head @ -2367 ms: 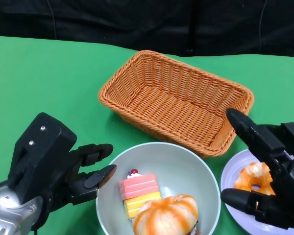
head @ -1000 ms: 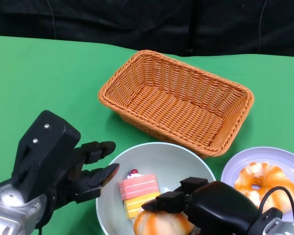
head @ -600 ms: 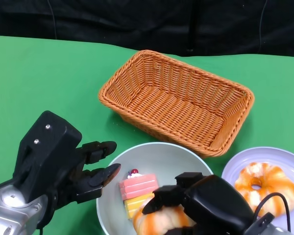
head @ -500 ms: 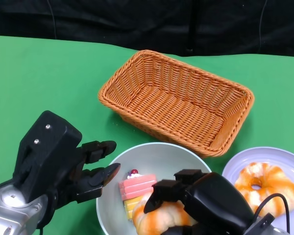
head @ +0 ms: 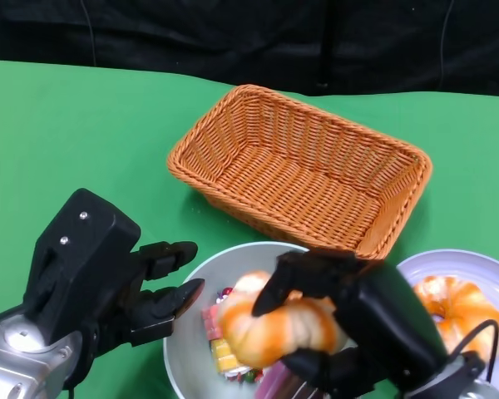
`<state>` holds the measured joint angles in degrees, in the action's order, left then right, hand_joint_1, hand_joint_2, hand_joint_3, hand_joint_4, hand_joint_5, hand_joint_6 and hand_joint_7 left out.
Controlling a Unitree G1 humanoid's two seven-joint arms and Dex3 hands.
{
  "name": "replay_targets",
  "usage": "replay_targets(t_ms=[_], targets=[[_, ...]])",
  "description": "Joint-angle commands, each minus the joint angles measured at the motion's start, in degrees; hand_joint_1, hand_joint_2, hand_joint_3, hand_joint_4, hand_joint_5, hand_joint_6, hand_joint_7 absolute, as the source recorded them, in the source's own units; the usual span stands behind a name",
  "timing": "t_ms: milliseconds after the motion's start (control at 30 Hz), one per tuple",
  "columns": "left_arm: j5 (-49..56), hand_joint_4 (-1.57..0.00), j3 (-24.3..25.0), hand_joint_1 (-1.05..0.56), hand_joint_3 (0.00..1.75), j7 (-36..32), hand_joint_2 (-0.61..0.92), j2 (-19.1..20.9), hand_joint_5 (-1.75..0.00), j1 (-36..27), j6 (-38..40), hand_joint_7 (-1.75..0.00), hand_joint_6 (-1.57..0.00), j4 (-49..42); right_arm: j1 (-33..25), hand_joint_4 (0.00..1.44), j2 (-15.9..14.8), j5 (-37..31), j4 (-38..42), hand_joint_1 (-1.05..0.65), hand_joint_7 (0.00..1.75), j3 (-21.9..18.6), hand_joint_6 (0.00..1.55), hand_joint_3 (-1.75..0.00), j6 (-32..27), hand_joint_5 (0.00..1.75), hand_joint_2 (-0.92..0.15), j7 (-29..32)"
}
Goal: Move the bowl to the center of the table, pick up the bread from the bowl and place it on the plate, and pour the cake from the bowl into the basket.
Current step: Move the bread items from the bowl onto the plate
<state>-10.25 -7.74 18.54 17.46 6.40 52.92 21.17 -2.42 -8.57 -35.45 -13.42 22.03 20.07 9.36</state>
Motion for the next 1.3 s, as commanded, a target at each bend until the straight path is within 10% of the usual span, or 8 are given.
replay_targets(t_ms=[33,733,1300], targets=[[0.7,-0.11,0.0,-0.47,0.6,-0.5,0.92,0.7,-0.1,0.4,-0.2,0.0,-0.16,-0.2,-0.9,1.04,0.2,1.7,-2.0,-0.16,1.64,-1.7,0.82,-1.71,0.2,1.75,-0.17,-0.1],[0.1,-0.1,1.0,-0.47,0.6,0.3,0.92,0.7,-0.1,1.7,-1.6,0.0,-0.16,-2.8,-7.3,1.05,-5.0,0.6,-11.8,-0.08,1.6,-22.8,0.88,-1.75,-3.6,1.75,-0.05,-0.9],[-0.9,-0.09,1.7,-0.45,0.6,0.9,0.92,1.6,-0.1,0.5,-1.6,0.0,-0.15,-1.2,-8.5,1.02,-8.7,-10.7,0.7,-0.05,1.72,-24.5,0.81,-1.6,-6.0,1.75,-0.08,5.8]])
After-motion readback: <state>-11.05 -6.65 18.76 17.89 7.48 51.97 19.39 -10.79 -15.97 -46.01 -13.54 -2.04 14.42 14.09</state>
